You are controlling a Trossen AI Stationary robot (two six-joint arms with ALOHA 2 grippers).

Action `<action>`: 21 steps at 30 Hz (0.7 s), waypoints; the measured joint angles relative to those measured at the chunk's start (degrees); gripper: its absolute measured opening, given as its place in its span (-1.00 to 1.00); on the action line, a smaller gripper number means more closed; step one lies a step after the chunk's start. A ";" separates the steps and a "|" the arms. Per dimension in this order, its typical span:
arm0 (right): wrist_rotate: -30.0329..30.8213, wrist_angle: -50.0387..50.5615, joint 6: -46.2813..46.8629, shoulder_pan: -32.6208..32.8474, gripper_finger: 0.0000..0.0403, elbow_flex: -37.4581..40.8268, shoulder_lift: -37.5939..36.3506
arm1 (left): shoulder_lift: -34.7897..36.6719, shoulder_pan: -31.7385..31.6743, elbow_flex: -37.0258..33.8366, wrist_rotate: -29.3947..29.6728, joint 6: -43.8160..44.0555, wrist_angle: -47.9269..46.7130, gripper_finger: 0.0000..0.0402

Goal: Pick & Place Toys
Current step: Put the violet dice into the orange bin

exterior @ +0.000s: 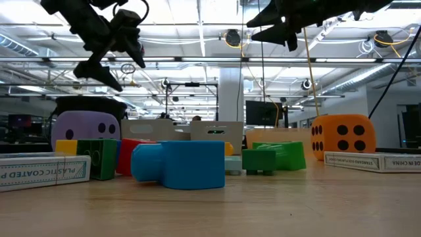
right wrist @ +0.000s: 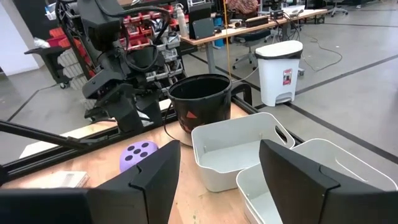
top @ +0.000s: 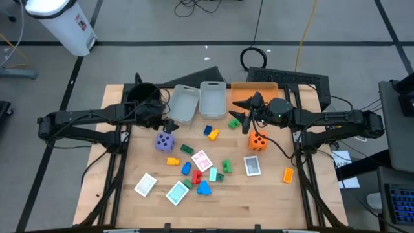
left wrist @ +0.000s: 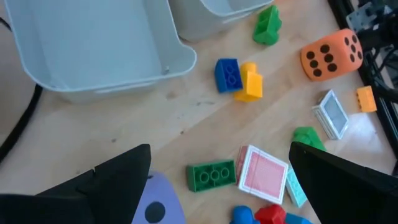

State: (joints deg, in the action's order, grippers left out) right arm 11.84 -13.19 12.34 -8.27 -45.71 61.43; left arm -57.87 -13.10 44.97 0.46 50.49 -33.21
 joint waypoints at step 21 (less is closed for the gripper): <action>0.02 -0.01 0.68 0.04 0.05 0.00 0.00 | 0.00 -0.81 0.00 1.15 2.15 -7.63 0.99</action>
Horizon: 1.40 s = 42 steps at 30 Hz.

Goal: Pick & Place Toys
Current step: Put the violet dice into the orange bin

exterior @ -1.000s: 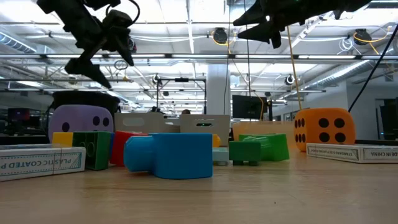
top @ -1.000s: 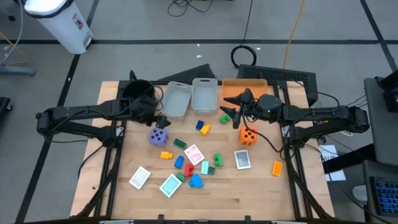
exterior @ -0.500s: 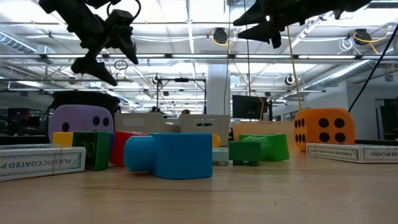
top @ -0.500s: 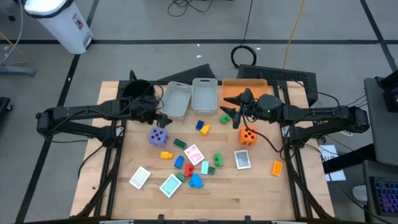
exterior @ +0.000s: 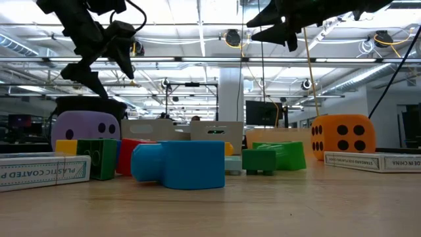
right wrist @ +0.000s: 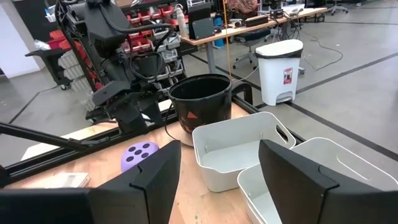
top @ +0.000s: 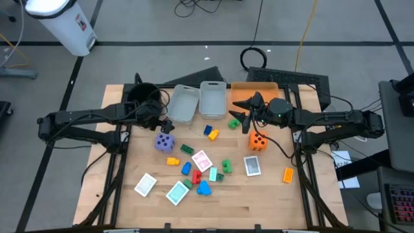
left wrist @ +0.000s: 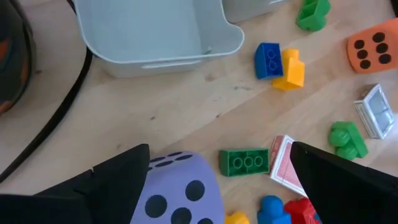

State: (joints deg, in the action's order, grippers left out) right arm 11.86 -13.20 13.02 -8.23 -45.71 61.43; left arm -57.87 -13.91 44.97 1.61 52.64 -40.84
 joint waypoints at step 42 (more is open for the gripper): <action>-0.15 5.79 -2.21 0.00 0.05 -0.02 0.00 | -0.96 8.46 11.18 0.97 19.57 -13.92 0.98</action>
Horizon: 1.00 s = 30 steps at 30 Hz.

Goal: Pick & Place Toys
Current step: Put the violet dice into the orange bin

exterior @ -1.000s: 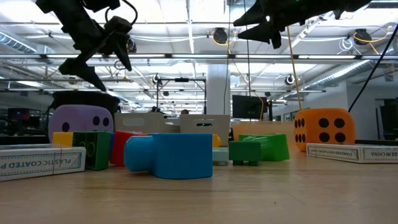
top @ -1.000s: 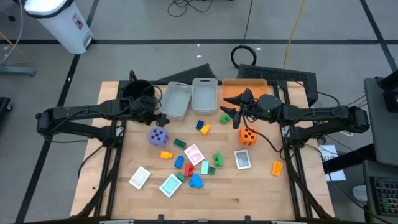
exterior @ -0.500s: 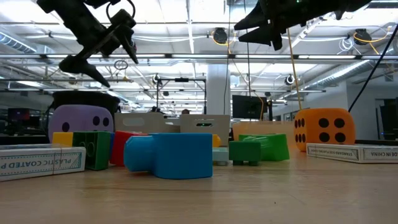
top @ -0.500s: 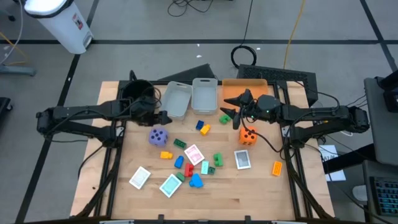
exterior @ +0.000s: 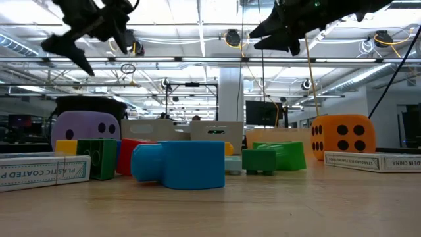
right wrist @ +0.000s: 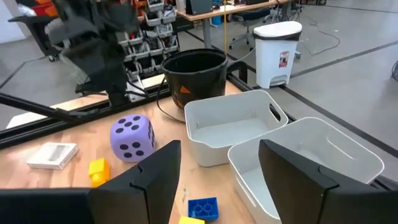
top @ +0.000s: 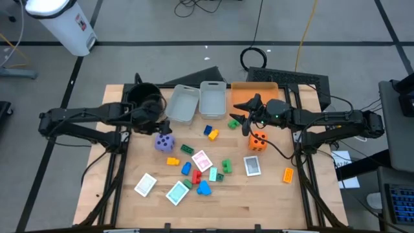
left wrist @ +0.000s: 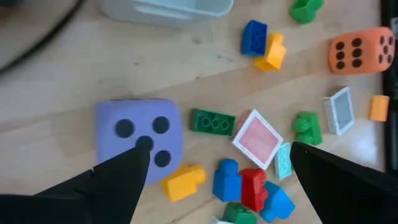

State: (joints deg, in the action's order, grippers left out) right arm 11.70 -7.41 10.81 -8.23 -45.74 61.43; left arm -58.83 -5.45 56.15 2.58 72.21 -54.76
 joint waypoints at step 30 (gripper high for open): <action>-0.07 1.92 0.46 0.02 0.05 0.00 -0.02 | -21.44 0.19 6.37 -1.57 -5.03 -15.50 0.98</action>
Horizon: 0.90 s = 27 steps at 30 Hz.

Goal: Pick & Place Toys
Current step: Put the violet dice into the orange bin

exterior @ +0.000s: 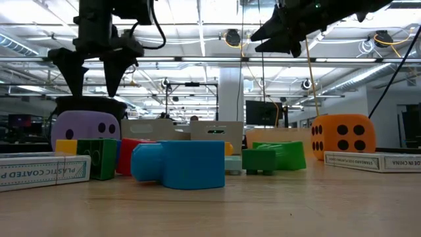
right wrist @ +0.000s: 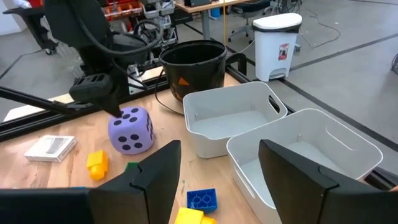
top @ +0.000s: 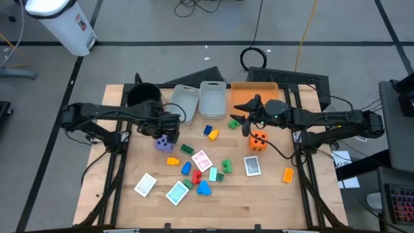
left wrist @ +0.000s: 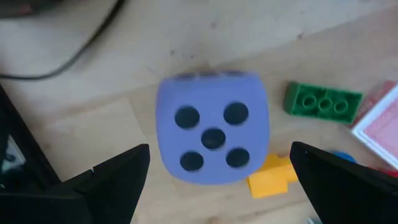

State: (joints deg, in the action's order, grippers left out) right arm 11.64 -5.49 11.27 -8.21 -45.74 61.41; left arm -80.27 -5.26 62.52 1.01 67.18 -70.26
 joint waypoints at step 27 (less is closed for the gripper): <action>0.00 0.19 0.00 0.01 0.05 0.00 0.00 | -0.06 0.00 -0.37 3.47 -4.26 2.99 0.98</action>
State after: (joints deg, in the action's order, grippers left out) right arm 11.64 -5.30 11.27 -8.21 -45.74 61.41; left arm -80.33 -5.26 62.15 4.48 62.92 -67.26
